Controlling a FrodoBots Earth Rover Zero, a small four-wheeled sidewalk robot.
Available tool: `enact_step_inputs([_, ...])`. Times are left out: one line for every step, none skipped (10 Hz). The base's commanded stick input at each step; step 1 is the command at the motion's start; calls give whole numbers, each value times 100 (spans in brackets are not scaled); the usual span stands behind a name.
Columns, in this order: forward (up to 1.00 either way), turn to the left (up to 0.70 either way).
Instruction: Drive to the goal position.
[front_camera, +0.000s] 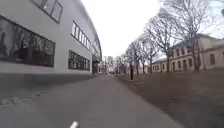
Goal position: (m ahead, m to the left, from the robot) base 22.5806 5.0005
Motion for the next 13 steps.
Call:
enact_step_inputs([100, 0])
enact_step_inputs([100, 0])
enact_step_inputs([100, 0])
enact_step_inputs([100, 0])
enact_step_inputs([100, 0])
enact_step_inputs([100, 0])
enact_step_inputs([100, 0])
enact_step_inputs([100, 0])
enact_step_inputs([100, 0])
enact_step_inputs([100, 0])
enact_step_inputs([100, 0])
enact_step_inputs([100, 0])
enact_step_inputs([100, 0])
